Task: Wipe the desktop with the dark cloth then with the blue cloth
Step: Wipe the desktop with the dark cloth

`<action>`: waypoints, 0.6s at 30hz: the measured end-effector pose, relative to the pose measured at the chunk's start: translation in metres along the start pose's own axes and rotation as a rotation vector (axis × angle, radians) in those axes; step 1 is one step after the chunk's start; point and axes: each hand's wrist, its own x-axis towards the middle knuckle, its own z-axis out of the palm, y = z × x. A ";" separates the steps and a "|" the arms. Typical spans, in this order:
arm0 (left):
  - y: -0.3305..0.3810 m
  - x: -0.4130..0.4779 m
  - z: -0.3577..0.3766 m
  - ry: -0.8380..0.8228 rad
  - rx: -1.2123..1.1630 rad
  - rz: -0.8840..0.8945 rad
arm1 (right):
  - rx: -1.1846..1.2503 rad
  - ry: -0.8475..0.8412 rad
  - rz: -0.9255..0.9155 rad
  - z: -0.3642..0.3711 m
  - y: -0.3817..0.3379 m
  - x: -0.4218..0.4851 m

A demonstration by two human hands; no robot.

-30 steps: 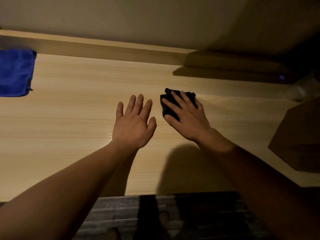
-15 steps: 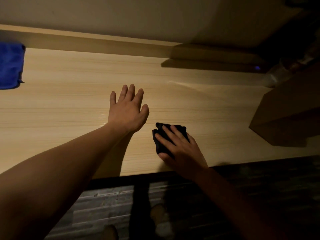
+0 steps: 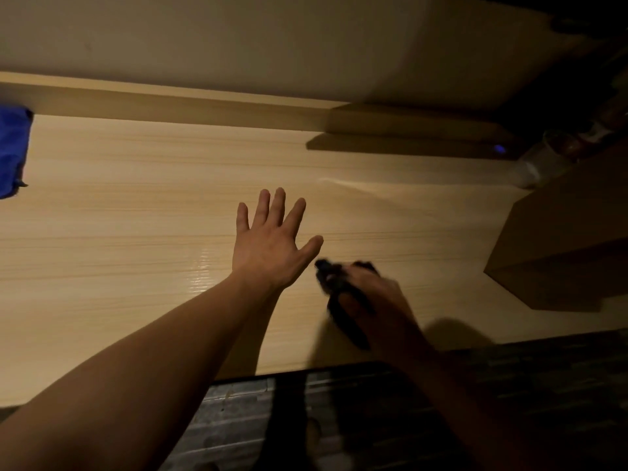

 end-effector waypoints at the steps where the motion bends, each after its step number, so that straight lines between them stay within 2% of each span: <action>1: 0.001 0.000 0.001 0.002 0.008 0.000 | -0.055 0.009 0.056 -0.011 0.012 0.022; 5: 0.004 0.001 0.002 0.010 0.007 -0.008 | -0.221 0.035 0.128 -0.044 0.062 0.112; 10: 0.005 0.006 0.002 0.009 0.018 -0.023 | -0.472 -0.110 0.094 -0.056 0.103 0.209; 13: 0.005 0.008 0.003 0.007 0.029 -0.038 | -0.547 -0.214 0.112 -0.055 0.121 0.234; 18: 0.004 0.011 0.004 0.012 0.036 -0.052 | -0.663 -0.292 0.103 -0.051 0.130 0.243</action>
